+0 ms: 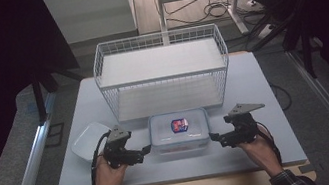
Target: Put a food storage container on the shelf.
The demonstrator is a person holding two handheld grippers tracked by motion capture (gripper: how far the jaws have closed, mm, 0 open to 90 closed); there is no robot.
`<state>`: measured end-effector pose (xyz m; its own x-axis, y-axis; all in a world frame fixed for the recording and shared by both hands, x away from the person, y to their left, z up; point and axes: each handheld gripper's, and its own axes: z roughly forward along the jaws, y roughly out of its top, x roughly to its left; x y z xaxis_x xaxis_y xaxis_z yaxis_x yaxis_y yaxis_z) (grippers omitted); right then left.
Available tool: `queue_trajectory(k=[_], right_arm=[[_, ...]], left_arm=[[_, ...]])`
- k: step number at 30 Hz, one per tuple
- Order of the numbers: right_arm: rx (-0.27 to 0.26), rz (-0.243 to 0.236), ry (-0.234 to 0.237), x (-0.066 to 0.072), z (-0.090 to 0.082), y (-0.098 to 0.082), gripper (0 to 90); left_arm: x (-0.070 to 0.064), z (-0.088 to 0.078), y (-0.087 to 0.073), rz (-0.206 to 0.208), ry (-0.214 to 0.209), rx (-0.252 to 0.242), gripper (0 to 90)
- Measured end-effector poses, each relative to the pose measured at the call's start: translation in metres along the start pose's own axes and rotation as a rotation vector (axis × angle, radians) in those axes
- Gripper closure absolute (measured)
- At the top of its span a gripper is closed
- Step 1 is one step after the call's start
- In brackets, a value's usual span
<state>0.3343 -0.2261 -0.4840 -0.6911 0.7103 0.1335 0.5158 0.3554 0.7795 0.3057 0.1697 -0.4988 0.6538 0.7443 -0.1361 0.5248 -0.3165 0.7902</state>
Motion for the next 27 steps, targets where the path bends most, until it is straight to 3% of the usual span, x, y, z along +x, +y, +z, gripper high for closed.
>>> queue_trajectory(k=[7,10,20,24,27], right_arm=[[0.024,0.008,0.029,0.005,0.008,0.009,8.3],[0.040,-0.003,0.034,0.007,0.012,0.014,4.6],[0.088,0.022,0.067,0.002,0.023,0.025,2.8],[0.125,0.035,0.085,-0.001,0.032,0.027,5.5],[0.132,0.068,0.124,-0.004,0.037,0.028,7.9]], left_arm=[[0.000,0.012,0.011,-0.013,-0.027,0.062,6.1],[0.002,0.017,0.015,-0.034,-0.067,0.064,4.8],[0.007,0.034,0.028,-0.035,-0.096,0.088,5.4],[0.008,0.041,0.031,-0.053,-0.134,0.093,3.5],[0.010,0.046,0.031,-0.072,-0.181,0.105,2.2]])
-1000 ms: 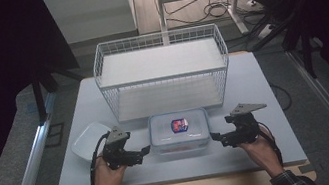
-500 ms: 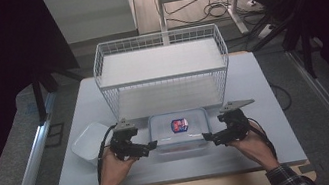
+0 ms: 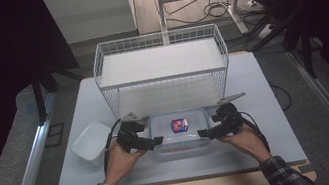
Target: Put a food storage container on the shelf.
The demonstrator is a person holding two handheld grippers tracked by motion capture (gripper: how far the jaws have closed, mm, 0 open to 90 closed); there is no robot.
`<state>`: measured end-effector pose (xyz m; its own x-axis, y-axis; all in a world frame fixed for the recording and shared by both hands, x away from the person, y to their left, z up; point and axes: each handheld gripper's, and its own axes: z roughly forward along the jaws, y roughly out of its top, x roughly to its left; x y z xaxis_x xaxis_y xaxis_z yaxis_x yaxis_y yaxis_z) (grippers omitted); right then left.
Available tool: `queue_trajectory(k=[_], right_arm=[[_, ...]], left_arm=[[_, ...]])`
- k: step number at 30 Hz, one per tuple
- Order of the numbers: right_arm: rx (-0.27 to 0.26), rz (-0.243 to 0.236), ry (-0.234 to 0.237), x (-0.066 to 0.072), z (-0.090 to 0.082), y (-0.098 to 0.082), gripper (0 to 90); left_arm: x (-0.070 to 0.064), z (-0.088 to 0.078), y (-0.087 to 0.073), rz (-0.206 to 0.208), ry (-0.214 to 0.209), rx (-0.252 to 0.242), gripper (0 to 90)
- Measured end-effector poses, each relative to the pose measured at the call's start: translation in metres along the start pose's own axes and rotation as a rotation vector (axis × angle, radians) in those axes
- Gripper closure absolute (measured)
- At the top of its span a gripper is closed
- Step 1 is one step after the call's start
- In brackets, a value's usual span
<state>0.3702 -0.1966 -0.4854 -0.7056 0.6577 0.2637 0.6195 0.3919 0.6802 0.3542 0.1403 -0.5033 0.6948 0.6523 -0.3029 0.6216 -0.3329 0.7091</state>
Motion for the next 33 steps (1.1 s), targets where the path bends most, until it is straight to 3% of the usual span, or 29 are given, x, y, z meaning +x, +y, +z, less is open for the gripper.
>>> queue_trajectory(k=[5,11,13,16,21,25,27,28,31,33], right_arm=[[0.010,0.046,0.056,-0.005,0.005,0.003,10.7],[0.021,0.109,0.110,-0.011,0.011,0.002,8.3],[0.022,0.118,0.120,-0.012,0.012,0.002,8.7],[0.032,0.152,0.153,-0.014,0.016,0.001,8.5],[0.053,0.146,0.144,-0.009,0.009,0.001,14.3],[0.015,0.180,0.140,-0.008,-0.004,-0.003,29.8],[0.008,0.187,0.142,-0.008,-0.006,-0.004,32.3],[-0.001,0.195,0.146,-0.008,-0.009,-0.005,35.2],[-0.026,0.199,0.169,-0.006,-0.019,-0.010,45.2],[-0.031,0.201,0.172,-0.006,-0.021,-0.012,46.9]], left_arm=[[0.003,0.007,0.000,-0.023,-0.072,0.012,1.8],[0.011,0.015,-0.001,-0.081,-0.155,0.023,0.0],[0.011,0.016,-0.001,-0.092,-0.156,0.028,0.0],[0.007,0.013,0.001,-0.065,-0.135,0.043,1.0],[0.003,0.004,0.000,-0.061,-0.118,0.043,8.3],[-0.005,-0.005,-0.002,-0.007,-0.087,0.043,16.1],[-0.009,-0.009,-0.006,0.002,-0.079,0.039,17.4],[-0.010,-0.012,-0.008,-0.004,-0.081,0.024,19.7],[-0.005,-0.023,-0.015,-0.044,-0.123,-0.026,40.0],[-0.006,-0.027,-0.018,-0.055,-0.131,-0.038,43.1]])
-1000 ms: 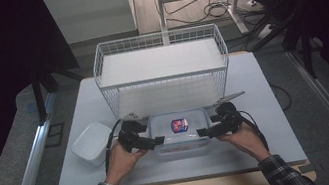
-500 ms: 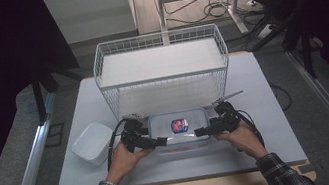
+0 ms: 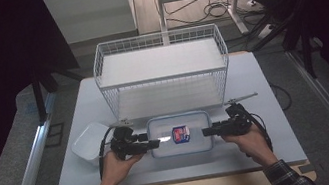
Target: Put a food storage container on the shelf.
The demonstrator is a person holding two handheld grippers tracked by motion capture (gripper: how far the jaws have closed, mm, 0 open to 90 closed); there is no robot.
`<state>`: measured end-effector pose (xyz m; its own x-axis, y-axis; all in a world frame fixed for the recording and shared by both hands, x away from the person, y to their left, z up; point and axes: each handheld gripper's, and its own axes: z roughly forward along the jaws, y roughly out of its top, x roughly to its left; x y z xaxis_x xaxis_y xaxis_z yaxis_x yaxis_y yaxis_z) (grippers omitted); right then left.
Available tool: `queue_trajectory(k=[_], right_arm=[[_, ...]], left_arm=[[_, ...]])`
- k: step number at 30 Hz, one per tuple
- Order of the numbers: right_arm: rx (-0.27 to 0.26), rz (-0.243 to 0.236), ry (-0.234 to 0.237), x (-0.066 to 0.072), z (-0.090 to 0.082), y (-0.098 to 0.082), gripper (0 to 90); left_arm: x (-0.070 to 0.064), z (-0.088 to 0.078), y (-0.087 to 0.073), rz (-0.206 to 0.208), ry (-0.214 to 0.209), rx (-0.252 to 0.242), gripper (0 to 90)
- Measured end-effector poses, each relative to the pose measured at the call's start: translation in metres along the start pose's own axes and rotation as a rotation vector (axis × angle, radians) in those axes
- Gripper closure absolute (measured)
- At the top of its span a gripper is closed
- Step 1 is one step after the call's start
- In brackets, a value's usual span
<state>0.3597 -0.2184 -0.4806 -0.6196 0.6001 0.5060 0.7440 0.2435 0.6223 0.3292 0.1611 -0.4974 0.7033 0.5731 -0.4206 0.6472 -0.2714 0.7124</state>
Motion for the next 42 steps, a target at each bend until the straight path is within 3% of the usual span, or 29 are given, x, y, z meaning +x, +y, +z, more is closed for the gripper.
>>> queue_trajectory(k=[3,6,11,14,19,22,28,32,33,37,39,42], right_arm=[[-0.002,0.011,0.011,0.002,-0.003,-0.003,48.2],[-0.001,-0.028,0.004,0.003,-0.003,-0.003,47.0],[0.004,0.001,0.050,-0.004,0.001,-0.006,41.5],[0.004,-0.019,0.031,-0.001,0.001,-0.007,44.4],[0.003,0.016,0.064,-0.004,-0.003,-0.009,48.9],[0.002,0.011,0.054,-0.003,-0.003,-0.011,48.7],[0.003,0.007,0.051,-0.002,-0.003,-0.012,48.2],[0.006,0.012,0.051,-0.003,-0.002,-0.012,47.9],[0.006,0.012,0.051,-0.002,-0.002,-0.012,47.9],[0.007,0.019,0.052,-0.002,-0.002,-0.012,48.2],[0.002,0.022,0.052,-0.001,-0.003,-0.012,50.3],[-0.012,0.027,0.051,0.000,-0.002,-0.013,51.3]], left_arm=[[-0.004,-0.002,-0.003,0.010,0.013,-0.006,45.6],[-0.007,-0.003,-0.006,0.009,0.012,-0.014,46.7],[-0.008,-0.005,-0.009,0.003,0.006,-0.021,47.8],[-0.006,-0.005,-0.011,-0.003,-0.001,-0.026,47.8],[-0.005,-0.003,-0.012,-0.019,-0.006,-0.040,46.9],[-0.005,-0.002,-0.011,-0.019,-0.005,-0.041,46.3],[0.003,0.002,-0.014,-0.082,-0.046,-0.036,43.0],[0.006,0.002,-0.014,-0.098,-0.056,-0.038,39.5],[0.007,0.003,-0.015,-0.115,-0.082,-0.041,41.3],[0.010,-0.001,-0.015,-0.149,-0.105,-0.048,48.6],[0.014,-0.002,-0.017,-0.191,-0.128,-0.074,52.1],[0.012,-0.003,-0.017,-0.198,-0.103,-0.085,52.9]])
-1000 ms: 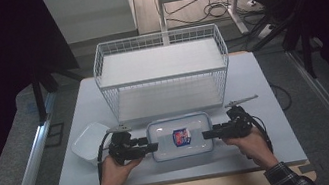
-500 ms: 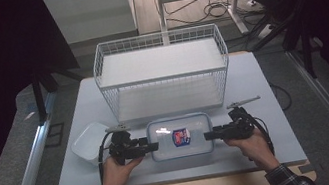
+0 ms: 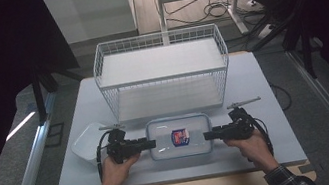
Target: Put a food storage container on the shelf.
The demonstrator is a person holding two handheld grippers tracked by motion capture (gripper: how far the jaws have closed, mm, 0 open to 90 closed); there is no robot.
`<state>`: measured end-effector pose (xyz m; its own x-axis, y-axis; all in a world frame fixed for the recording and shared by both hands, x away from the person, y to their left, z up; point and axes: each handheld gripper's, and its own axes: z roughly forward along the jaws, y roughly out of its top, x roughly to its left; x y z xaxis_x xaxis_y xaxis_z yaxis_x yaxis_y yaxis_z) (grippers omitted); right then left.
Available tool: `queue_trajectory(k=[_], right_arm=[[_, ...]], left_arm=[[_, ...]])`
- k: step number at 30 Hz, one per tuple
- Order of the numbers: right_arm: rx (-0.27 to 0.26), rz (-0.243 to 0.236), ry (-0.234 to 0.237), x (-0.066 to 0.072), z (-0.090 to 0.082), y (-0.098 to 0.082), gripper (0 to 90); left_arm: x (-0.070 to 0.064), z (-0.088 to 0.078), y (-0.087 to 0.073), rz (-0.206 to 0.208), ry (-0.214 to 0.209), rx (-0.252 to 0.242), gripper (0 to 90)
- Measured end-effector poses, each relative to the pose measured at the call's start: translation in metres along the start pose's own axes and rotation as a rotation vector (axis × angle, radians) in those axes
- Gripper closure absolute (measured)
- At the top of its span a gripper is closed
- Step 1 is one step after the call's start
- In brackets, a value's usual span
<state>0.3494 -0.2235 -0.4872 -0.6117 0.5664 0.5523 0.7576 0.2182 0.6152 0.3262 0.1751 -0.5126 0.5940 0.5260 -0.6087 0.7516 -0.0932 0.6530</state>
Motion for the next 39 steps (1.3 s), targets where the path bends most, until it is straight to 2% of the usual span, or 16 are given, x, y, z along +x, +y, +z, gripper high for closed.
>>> queue_trajectory(k=[3,5,8,14,19,31,39], right_arm=[[-0.012,-0.003,-0.028,0.006,0.001,0.001,51.1],[-0.023,-0.011,-0.046,0.009,0.001,0.001,50.9],[-0.049,-0.012,-0.044,0.011,0.000,0.002,50.9],[-0.106,-0.054,-0.048,0.021,-0.008,0.014,50.5],[-0.131,-0.073,-0.045,0.027,-0.013,0.022,50.3],[-0.194,-0.137,-0.040,0.047,-0.030,0.064,50.2],[-0.230,-0.167,-0.036,0.059,-0.040,0.094,50.1]], left_arm=[[-0.003,0.000,0.000,0.001,0.028,-0.014,51.8],[-0.003,-0.001,0.000,-0.013,0.027,-0.031,51.9],[-0.006,-0.004,0.003,-0.006,0.035,-0.051,52.3],[-0.019,-0.014,0.016,0.038,0.055,-0.088,52.3],[-0.027,-0.022,0.028,0.066,0.074,-0.101,52.2],[-0.048,-0.048,0.071,0.132,0.102,-0.153,52.1],[-0.059,-0.063,0.097,0.160,0.112,-0.186,52.1]])
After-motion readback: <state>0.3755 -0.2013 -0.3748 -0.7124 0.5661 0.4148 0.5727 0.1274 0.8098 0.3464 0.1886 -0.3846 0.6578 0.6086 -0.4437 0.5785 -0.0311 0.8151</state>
